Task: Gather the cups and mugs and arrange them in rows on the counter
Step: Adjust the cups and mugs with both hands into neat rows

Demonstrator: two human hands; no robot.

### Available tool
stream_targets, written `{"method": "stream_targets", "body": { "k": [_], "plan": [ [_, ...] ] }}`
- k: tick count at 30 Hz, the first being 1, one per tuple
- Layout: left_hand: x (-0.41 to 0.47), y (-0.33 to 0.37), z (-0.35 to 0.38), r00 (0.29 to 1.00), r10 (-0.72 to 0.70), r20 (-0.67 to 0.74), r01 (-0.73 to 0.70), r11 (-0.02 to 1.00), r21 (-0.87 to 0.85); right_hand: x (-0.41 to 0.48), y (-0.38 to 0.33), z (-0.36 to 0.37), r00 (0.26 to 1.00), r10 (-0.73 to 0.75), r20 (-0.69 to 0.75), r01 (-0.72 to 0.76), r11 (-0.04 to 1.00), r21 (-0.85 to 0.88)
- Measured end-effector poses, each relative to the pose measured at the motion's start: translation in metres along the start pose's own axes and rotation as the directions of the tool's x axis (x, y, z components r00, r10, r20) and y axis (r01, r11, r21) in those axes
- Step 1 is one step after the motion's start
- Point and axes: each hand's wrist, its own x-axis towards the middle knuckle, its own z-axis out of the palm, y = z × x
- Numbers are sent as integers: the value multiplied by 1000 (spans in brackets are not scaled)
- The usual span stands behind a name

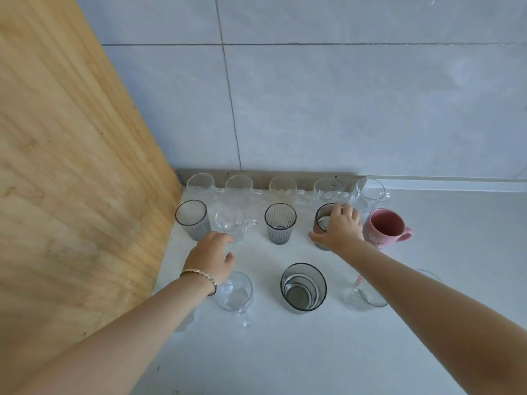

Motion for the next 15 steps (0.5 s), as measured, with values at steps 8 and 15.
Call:
{"method": "stream_targets", "body": {
  "k": [8,15],
  "plan": [
    [-22,-61,-11,878,-258,404,176,958,227,-100,-98,40,858,-366,360,366,928,70],
    [-33,-100,11,808,-389,443,303,919,254,-117,-133,96,922,-164,350,157,986,49]
  ]
}}
